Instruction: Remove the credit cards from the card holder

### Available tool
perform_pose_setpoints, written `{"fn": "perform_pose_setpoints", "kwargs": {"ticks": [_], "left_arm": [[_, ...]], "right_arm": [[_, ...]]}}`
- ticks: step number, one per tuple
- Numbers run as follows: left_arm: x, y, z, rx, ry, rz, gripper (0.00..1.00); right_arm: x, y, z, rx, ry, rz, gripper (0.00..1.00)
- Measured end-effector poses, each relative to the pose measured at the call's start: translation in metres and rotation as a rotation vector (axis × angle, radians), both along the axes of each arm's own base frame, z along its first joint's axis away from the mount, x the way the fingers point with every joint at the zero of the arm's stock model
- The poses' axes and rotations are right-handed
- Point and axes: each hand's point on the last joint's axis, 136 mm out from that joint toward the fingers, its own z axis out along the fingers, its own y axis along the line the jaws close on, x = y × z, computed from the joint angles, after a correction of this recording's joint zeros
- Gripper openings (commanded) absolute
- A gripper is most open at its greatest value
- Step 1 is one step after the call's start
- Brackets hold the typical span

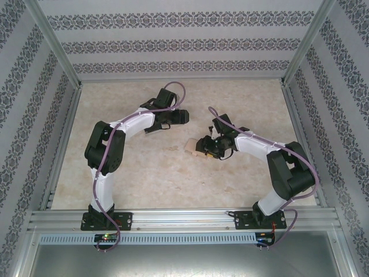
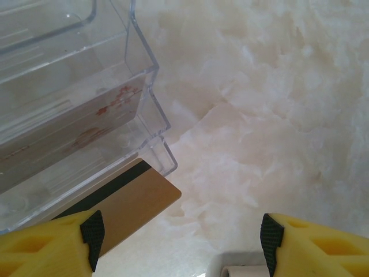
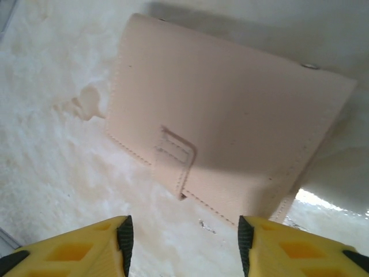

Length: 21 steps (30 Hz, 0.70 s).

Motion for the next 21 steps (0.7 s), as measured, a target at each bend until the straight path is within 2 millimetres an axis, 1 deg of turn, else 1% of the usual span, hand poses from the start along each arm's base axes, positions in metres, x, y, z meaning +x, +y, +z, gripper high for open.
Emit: {"fn": "perform_pose_setpoints", "kwargs": {"ticks": [4,8,9,11,14,17,19,21], "left_arm": [[-0.003,0.005,0.001,0.000,0.002,0.007,0.75],[-0.020,0.014,0.013,-0.007,-0.005,0.012,0.76],[-0.024,0.016,0.018,-0.015,-0.010,0.018,0.76],[-0.032,0.020,0.024,-0.030,-0.015,0.032,0.76],[-0.044,0.027,0.026,-0.061,-0.008,0.065,0.76],[-0.061,0.030,0.015,-0.102,0.041,0.092,0.76],[-0.075,0.031,0.002,-0.131,0.096,0.112,0.75],[-0.088,0.031,-0.010,-0.164,0.152,0.129,0.74]], "right_arm": [[0.010,-0.011,0.003,-0.092,-0.062,0.013,0.67],[0.022,-0.021,0.007,-0.206,-0.146,0.074,0.81],[0.027,-0.020,0.008,-0.228,-0.170,0.101,0.81],[0.039,-0.016,0.007,-0.256,-0.198,0.143,0.74],[0.052,-0.010,-0.005,-0.272,-0.191,0.189,0.64],[0.049,-0.007,-0.022,-0.272,-0.143,0.210,0.56],[0.046,-0.005,-0.023,-0.249,-0.122,0.211,0.51],[0.043,0.000,-0.023,-0.214,-0.108,0.205,0.47]]}}
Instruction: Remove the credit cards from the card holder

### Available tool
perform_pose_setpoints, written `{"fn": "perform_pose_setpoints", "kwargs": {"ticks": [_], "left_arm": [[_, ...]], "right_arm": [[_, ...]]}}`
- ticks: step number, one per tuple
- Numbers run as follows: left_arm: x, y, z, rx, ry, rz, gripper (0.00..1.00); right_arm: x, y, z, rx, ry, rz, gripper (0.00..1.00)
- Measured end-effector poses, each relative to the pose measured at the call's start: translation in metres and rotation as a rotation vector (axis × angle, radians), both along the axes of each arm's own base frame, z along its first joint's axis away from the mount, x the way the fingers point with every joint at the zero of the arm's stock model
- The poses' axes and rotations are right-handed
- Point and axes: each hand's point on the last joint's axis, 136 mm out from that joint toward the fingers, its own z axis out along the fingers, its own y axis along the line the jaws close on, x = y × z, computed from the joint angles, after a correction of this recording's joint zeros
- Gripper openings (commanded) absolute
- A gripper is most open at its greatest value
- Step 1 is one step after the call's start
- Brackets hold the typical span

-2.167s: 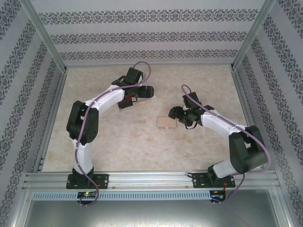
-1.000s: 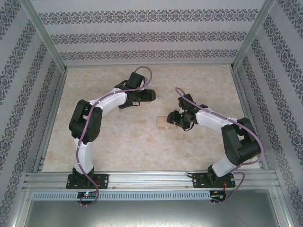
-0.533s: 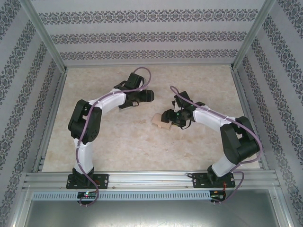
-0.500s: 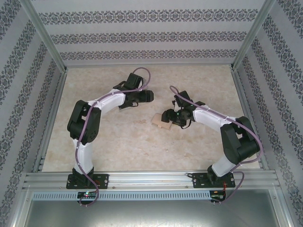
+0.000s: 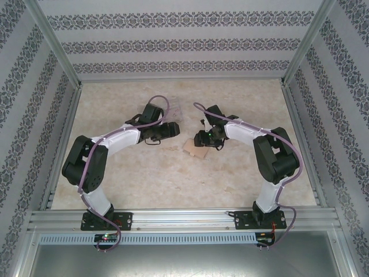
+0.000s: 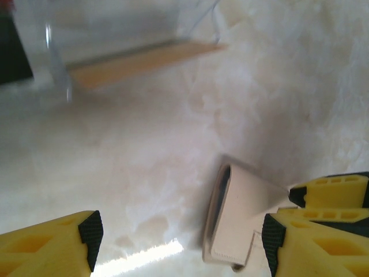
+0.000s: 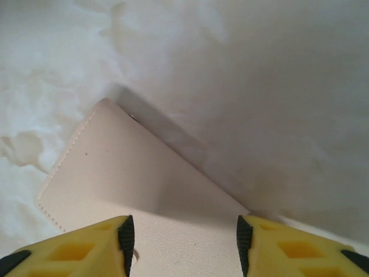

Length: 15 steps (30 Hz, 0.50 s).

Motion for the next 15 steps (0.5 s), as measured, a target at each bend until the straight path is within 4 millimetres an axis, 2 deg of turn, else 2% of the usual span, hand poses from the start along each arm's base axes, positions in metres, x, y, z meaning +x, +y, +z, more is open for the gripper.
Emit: {"fn": "perform_pose_setpoints", "kwargs": {"ticks": [4,10,15], "left_arm": [[-0.024,-0.005,-0.019,-0.077,0.101,0.027,0.70],[-0.057,-0.025,-0.036,-0.171,0.208,0.027,0.62],[-0.059,-0.036,-0.030,-0.219,0.213,0.022,0.60]], "right_arm": [[-0.011,0.008,-0.003,0.072,0.047,-0.027,0.44],[-0.022,0.016,-0.001,0.130,0.099,-0.054,0.41],[-0.024,0.019,0.001,0.152,0.119,-0.062,0.40]]}}
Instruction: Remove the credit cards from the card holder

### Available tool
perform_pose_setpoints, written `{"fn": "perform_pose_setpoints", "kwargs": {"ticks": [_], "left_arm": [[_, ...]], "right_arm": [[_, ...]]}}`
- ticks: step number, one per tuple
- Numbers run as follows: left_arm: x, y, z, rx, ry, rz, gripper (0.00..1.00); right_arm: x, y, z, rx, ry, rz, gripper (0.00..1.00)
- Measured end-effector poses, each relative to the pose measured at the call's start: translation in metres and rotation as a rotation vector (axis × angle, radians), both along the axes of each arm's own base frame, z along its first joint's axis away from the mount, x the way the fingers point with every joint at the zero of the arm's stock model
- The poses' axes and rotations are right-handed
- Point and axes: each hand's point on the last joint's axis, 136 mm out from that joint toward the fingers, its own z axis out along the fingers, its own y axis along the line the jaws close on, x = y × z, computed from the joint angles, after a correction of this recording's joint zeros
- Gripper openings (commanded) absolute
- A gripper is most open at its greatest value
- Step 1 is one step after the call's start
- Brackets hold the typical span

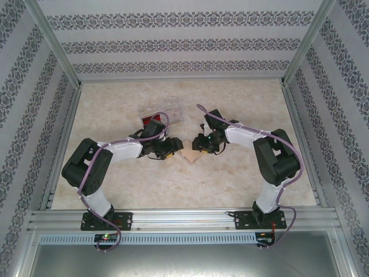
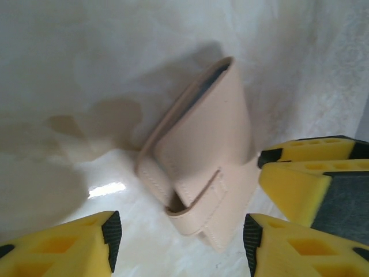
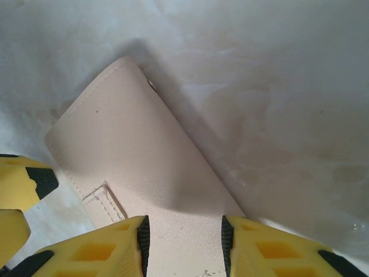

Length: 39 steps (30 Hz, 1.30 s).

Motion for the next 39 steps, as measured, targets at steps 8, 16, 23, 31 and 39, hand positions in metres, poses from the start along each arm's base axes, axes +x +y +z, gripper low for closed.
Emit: {"fn": "perform_pose_setpoints", "kwargs": {"ticks": [8,16,23,31,39], "left_arm": [[0.009,-0.006,-0.001,-0.021,-0.002,0.013,0.58],[0.011,-0.009,-0.010,-0.016,0.025,0.018,0.60],[0.015,-0.011,-0.009,-0.019,0.023,0.023,0.50],[0.017,-0.015,-0.017,-0.028,0.038,0.017,0.41],[0.021,-0.022,-0.009,-0.067,0.010,-0.001,0.39]], "right_arm": [[-0.003,0.006,0.001,0.018,0.006,0.004,0.38],[-0.004,0.009,0.000,0.032,0.012,0.002,0.36],[-0.006,0.012,-0.001,0.035,0.013,0.011,0.35],[-0.006,0.018,0.003,0.073,0.020,0.011,0.34],[-0.006,0.026,0.007,0.129,0.017,0.028,0.34]]}}
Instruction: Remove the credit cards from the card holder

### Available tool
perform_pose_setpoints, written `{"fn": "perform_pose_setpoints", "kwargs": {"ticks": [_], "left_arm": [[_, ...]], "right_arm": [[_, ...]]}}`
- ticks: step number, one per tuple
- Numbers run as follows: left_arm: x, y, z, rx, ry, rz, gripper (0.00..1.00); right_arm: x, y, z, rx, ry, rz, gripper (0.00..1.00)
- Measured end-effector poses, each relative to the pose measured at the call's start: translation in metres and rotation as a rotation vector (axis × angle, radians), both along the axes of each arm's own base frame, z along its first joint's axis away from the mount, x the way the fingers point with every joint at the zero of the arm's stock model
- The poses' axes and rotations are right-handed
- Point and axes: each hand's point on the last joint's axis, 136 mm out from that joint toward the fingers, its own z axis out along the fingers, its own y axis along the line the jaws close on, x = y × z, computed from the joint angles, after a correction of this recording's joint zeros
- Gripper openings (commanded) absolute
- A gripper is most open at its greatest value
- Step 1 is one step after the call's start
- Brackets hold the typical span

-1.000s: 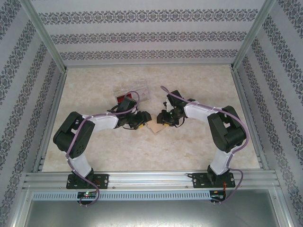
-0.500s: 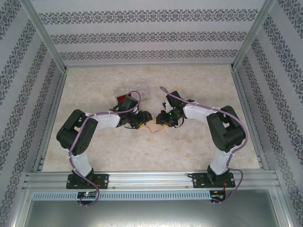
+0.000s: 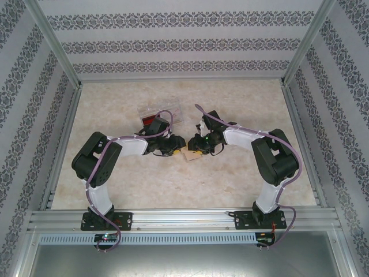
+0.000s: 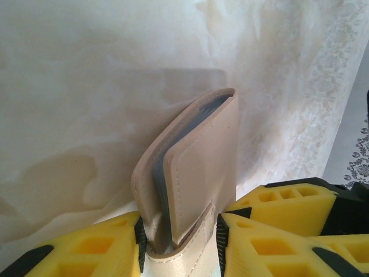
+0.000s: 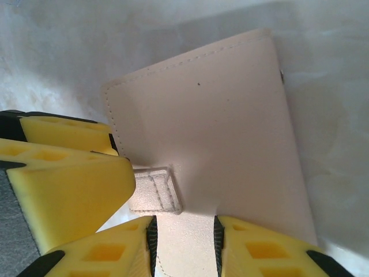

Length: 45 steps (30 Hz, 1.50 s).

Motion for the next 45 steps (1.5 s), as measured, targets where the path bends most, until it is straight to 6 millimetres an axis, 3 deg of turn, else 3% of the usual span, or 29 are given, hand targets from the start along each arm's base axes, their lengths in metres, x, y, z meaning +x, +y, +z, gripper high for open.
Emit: {"fn": "perform_pose_setpoints", "kwargs": {"ticks": [5,14,23,26,31,34,39,45], "left_arm": [[0.000,-0.001,-0.005,0.000,0.005,-0.002,0.40],[0.000,0.000,-0.007,0.004,0.009,-0.001,0.40],[0.002,-0.005,-0.012,-0.013,0.016,-0.011,0.39],[0.002,-0.007,-0.011,-0.027,0.022,-0.013,0.36],[0.002,-0.006,-0.010,-0.030,0.025,-0.008,0.20],[0.001,-0.004,-0.003,-0.015,0.008,-0.019,0.19],[-0.008,0.025,0.024,0.174,-0.053,-0.054,0.19],[-0.024,0.094,0.061,0.565,-0.101,-0.068,0.16]], "right_arm": [[-0.001,-0.003,-0.003,-0.010,0.003,-0.006,0.35],[0.009,-0.032,0.001,-0.129,-0.069,-0.081,0.41],[0.007,-0.035,-0.014,-0.167,-0.035,-0.079,0.32],[0.007,-0.028,-0.014,-0.144,-0.030,-0.066,0.32],[0.005,-0.022,-0.011,-0.107,-0.022,-0.053,0.33],[0.005,-0.021,-0.009,-0.102,-0.027,-0.051,0.38],[0.009,-0.032,0.013,-0.141,-0.099,-0.084,0.53],[0.012,-0.057,0.052,-0.191,-0.244,-0.150,0.64]]}}
